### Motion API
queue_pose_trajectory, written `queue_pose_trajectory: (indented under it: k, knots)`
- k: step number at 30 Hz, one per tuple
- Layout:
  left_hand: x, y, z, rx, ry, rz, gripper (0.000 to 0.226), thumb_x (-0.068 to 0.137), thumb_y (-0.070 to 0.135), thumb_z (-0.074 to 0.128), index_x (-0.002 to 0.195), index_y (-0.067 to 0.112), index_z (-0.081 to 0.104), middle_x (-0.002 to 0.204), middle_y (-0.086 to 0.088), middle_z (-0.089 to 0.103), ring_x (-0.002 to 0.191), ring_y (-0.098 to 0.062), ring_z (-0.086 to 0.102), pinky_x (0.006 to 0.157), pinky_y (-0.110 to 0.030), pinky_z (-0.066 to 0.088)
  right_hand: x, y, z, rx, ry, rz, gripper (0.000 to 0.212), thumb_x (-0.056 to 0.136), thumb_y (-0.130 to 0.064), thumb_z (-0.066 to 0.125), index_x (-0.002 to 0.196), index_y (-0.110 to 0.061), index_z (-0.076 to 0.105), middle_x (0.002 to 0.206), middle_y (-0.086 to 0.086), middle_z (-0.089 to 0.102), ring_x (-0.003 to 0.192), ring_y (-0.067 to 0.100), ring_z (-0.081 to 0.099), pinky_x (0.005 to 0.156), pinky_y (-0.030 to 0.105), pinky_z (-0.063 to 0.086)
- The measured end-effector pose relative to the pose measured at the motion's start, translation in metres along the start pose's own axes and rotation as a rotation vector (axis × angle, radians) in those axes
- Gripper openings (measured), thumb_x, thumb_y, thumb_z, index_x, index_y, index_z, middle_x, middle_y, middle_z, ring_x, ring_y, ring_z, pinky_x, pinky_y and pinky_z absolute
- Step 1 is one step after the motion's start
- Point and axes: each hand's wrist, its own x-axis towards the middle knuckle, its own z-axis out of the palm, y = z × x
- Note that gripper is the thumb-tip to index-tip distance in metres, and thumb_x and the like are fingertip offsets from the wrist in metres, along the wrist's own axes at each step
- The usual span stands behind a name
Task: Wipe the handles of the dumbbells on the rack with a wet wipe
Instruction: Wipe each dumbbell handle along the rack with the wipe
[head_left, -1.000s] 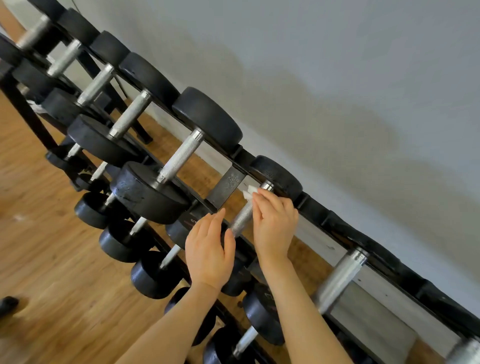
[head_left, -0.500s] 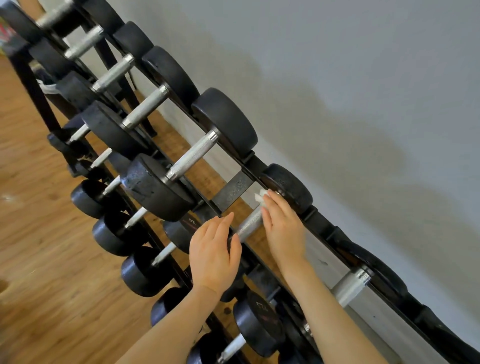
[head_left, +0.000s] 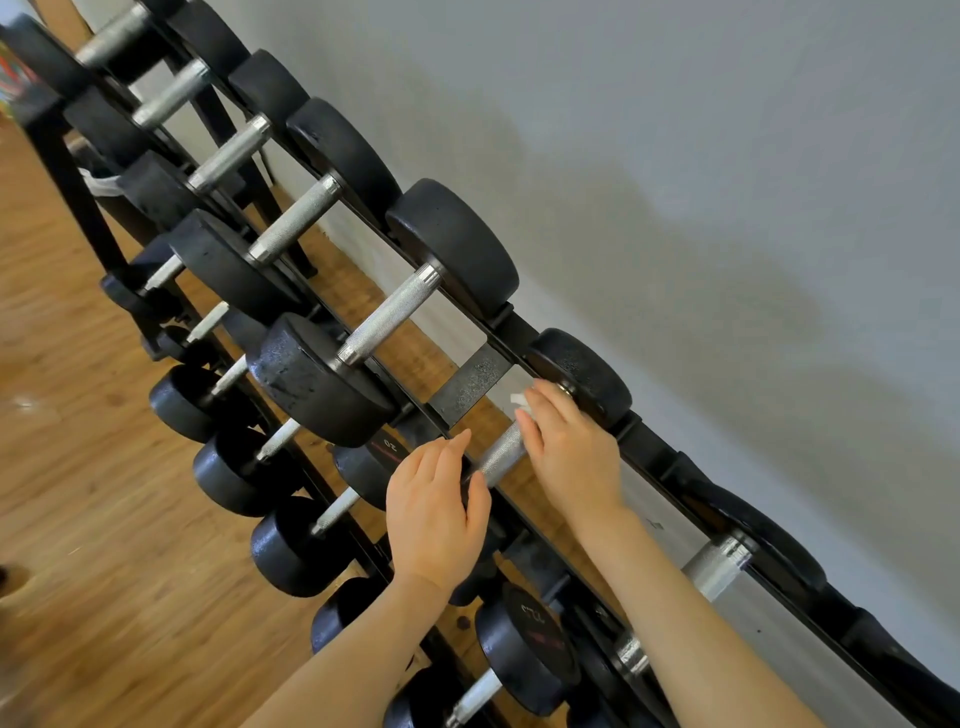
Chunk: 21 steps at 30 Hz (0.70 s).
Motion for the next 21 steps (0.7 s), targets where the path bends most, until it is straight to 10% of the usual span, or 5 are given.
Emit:
queue_pose_trajectory:
  k: [21]
  knots:
    - [0.0,-0.001,0.0,-0.021,-0.009,0.0,0.041,0.092,0.036,0.041,0.119,0.017,0.066,0.107,0.006,0.068,0.107,-0.013,0.058,0.096,-0.025,0.037,0.004,0.009,-0.009,0.003,-0.064,-0.011,0.042,0.1,-0.033,0.03,0.108,-0.01,0.065,0.118,0.003,0.063,0.07,0.01,0.067,0.05,0.008,0.035]
